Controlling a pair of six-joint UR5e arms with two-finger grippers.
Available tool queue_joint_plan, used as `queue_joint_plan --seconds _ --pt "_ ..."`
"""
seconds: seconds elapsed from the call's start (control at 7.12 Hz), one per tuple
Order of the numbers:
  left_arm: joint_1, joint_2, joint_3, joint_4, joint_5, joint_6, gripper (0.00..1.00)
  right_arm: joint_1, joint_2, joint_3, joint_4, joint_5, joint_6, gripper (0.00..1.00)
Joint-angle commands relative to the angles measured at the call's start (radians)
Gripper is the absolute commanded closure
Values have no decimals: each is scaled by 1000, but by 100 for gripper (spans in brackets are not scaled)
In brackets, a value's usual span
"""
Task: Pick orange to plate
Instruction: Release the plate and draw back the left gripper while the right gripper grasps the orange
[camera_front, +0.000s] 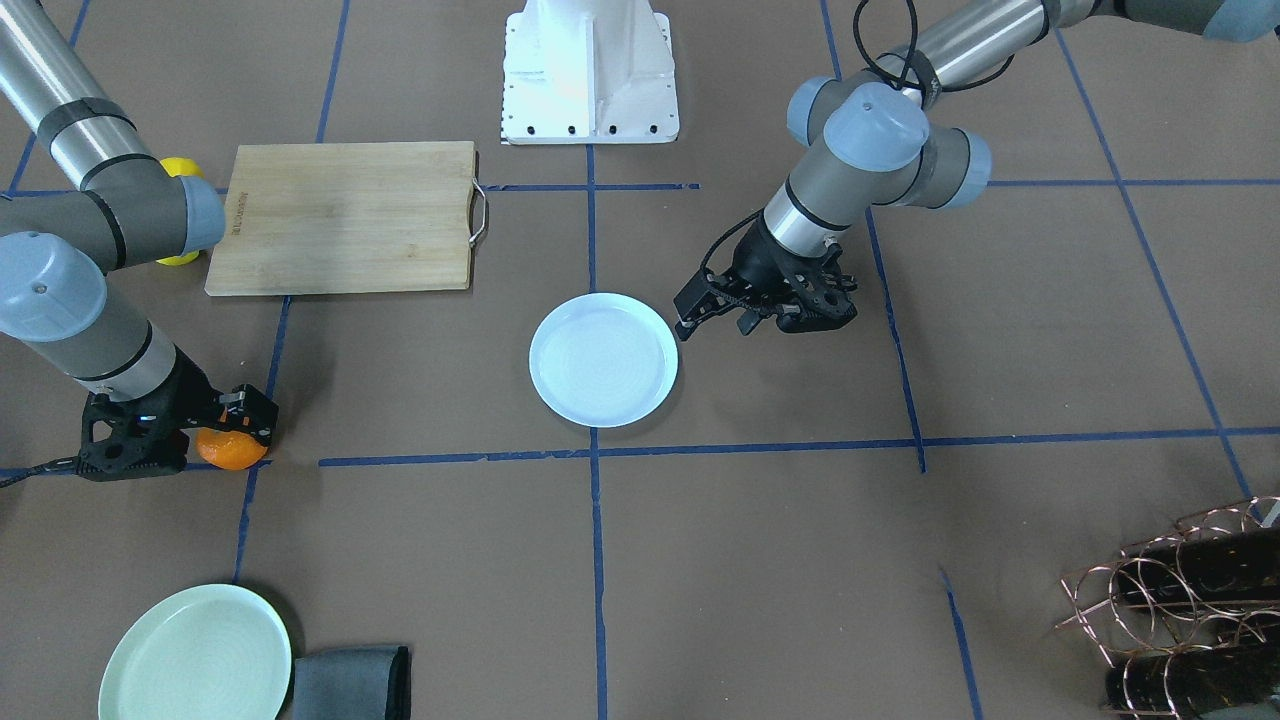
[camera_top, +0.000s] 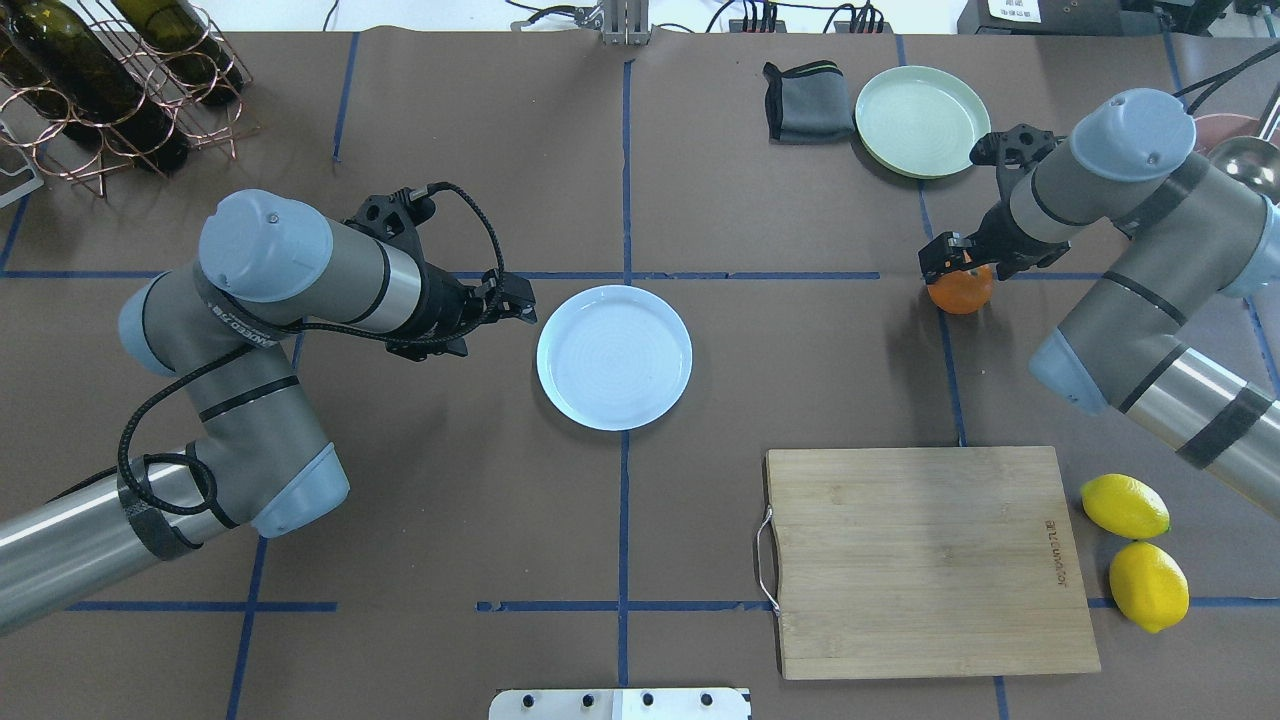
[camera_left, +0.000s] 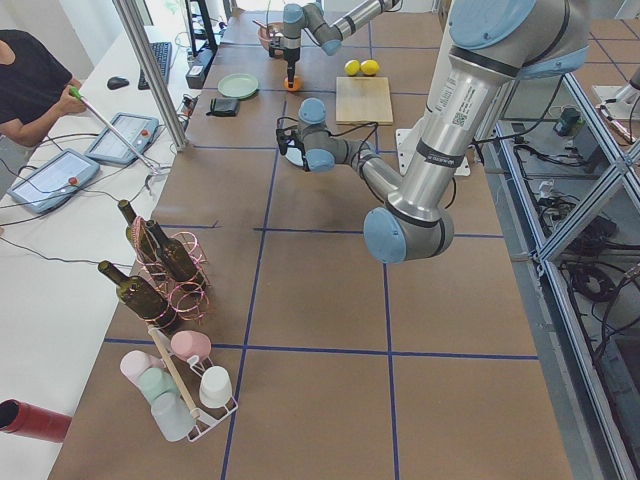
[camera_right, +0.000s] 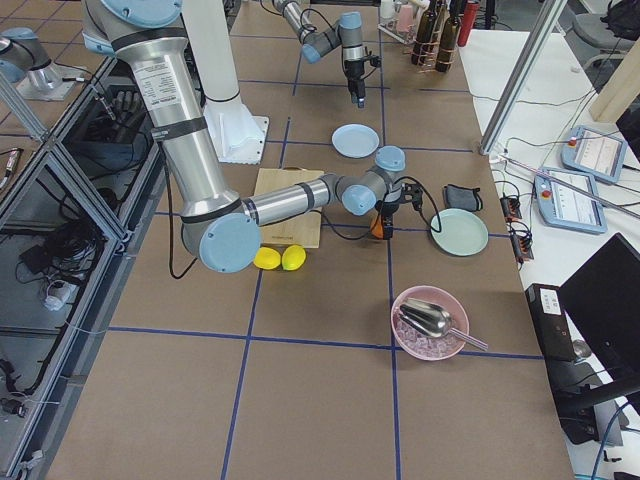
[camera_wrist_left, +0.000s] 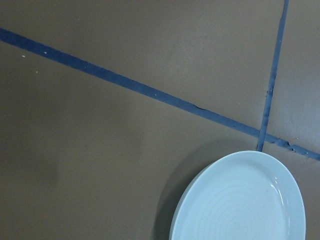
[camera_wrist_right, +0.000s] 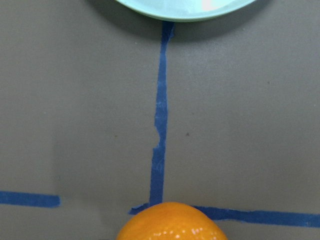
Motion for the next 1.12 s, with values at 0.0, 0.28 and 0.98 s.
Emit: queue_joint_plan --seconds 0.0,0.28,0.98 --pt "0 0 -1 0 0 0 0 1 10 -1 -2 0 9 23" --pt "-5 2 -2 2 0 0 0 3 14 5 3 0 15 100" --pt "-133 156 -111 11 -110 211 0 50 138 136 -106 107 198 100"
